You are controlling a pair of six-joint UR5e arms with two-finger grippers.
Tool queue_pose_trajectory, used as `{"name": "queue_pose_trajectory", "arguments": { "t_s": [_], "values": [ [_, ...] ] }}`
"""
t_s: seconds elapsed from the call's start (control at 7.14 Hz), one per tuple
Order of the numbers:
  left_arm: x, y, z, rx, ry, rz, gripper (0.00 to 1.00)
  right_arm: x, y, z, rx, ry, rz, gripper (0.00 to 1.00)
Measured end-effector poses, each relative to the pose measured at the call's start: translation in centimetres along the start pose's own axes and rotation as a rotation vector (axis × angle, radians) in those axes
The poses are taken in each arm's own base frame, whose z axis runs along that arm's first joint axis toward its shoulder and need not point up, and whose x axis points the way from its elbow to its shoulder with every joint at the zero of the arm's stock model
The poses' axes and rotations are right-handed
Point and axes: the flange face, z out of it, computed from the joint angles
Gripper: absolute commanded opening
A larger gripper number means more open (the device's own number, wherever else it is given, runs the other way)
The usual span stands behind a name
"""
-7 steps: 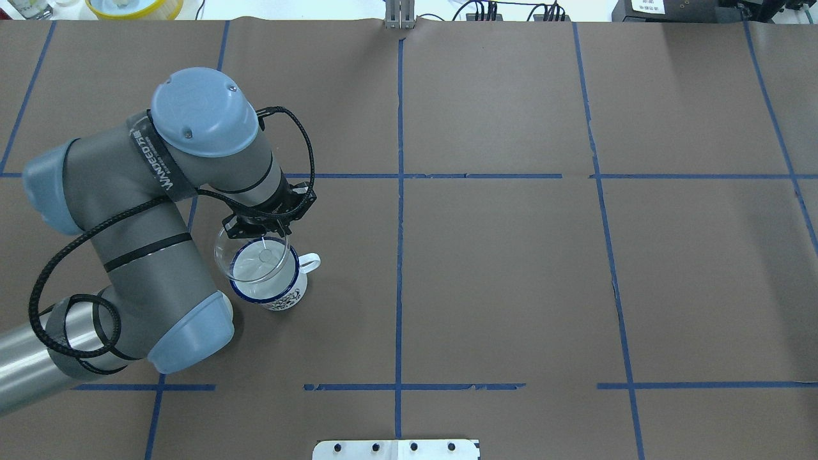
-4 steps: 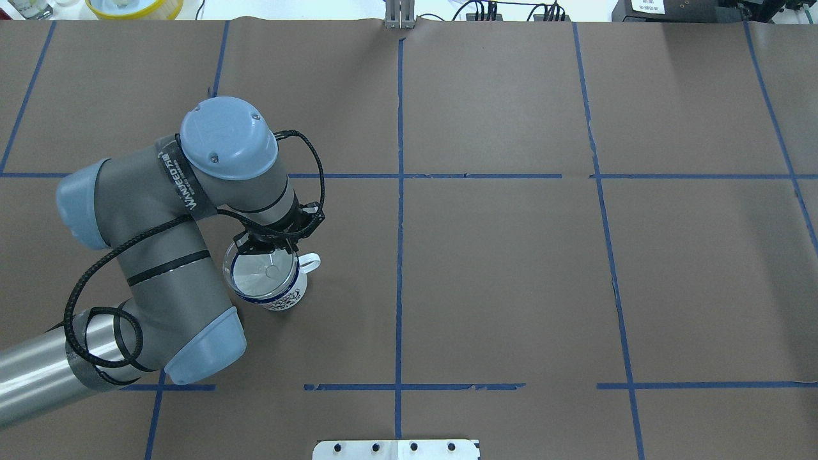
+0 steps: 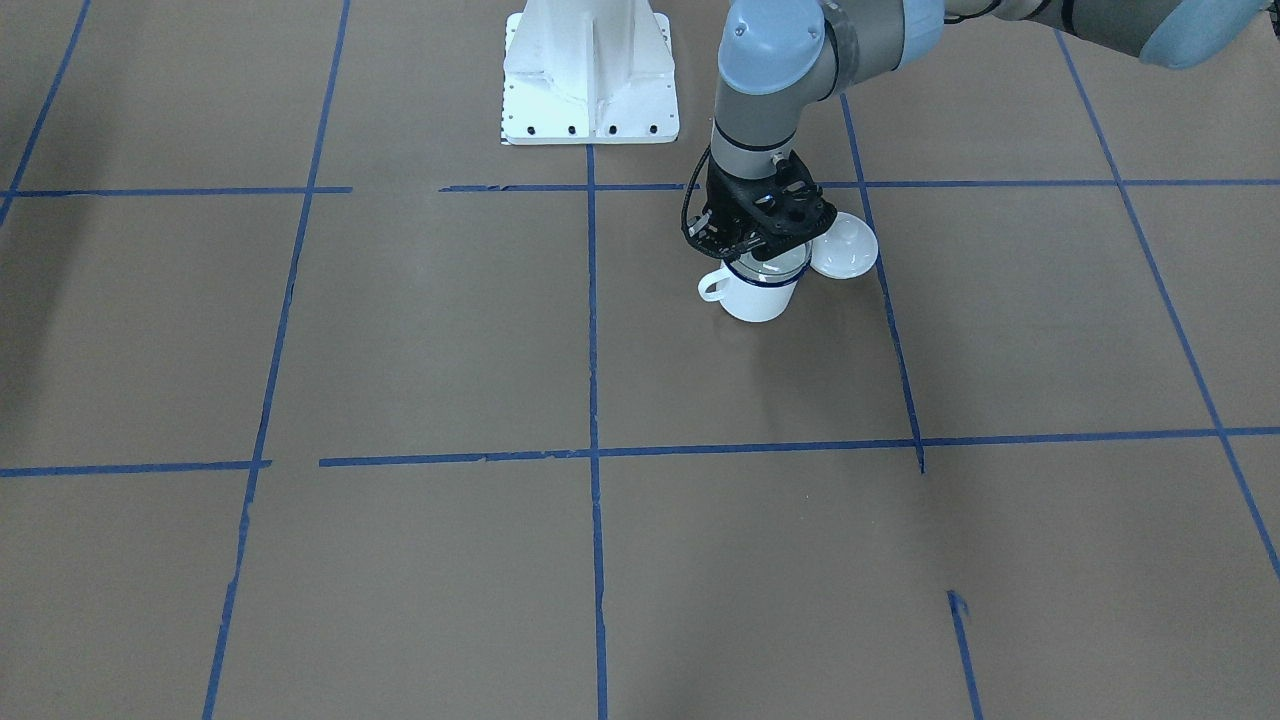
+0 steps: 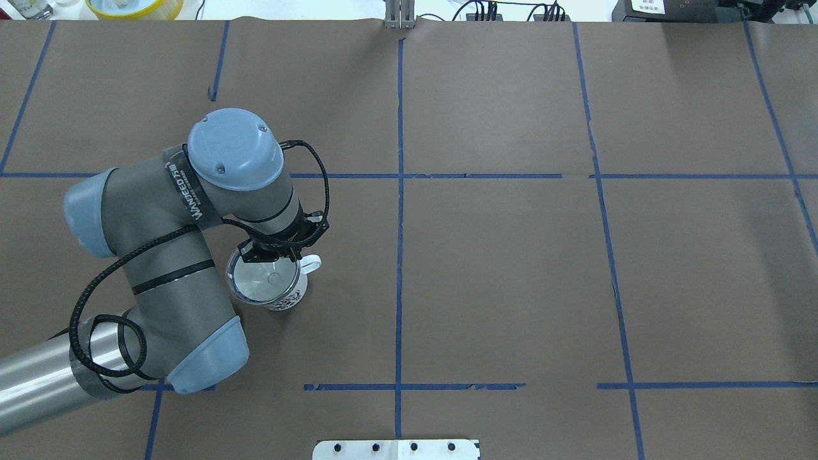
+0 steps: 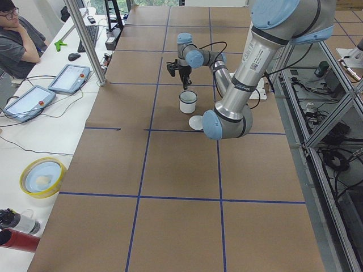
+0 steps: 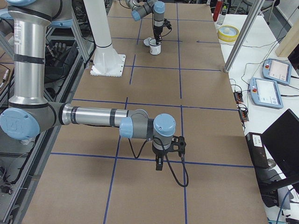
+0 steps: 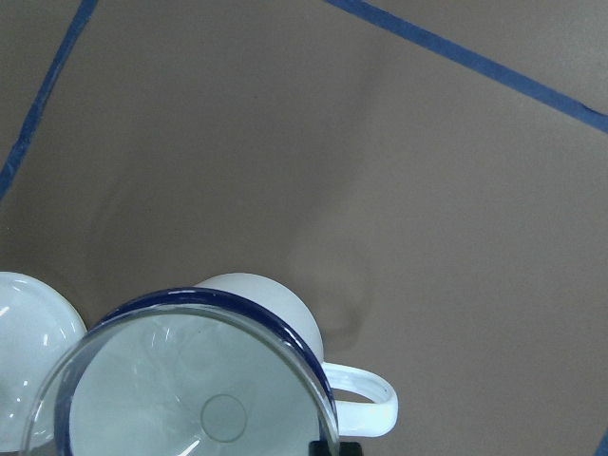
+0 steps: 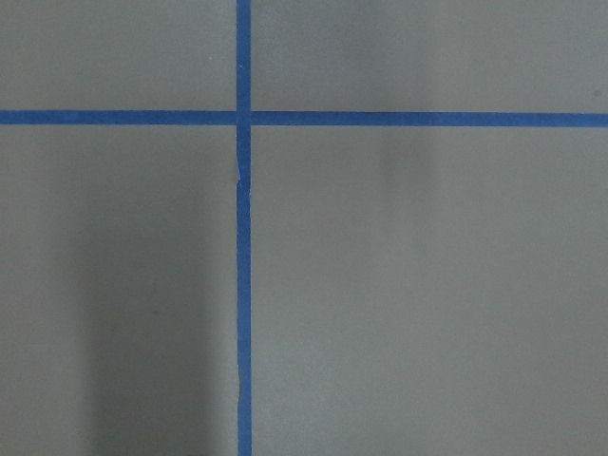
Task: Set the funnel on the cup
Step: 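Lower the funnel into the mug's mouth and open the left gripper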
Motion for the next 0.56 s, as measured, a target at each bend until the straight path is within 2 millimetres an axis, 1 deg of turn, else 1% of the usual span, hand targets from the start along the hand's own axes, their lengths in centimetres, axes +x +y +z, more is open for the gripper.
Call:
{"name": "queue_pose_trajectory", "arguments": {
  "t_s": [0.14, 0.28, 0.56],
  "values": [
    [-0.01, 0.04, -0.04, 0.0, 0.001, 0.001, 0.75, 0.0, 0.0, 0.0, 0.0, 0.0, 0.0, 1.0],
    [-0.04, 0.11, -0.15, 0.0, 0.003, 0.002, 1.0, 0.0, 0.0, 0.0, 0.0, 0.0, 0.0, 1.0],
    [-0.05, 0.09, -0.4, 0.009, 0.009, -0.001, 1.0, 0.0, 0.0, 0.01, 0.0, 0.0, 0.0, 1.0]
  ]
}}
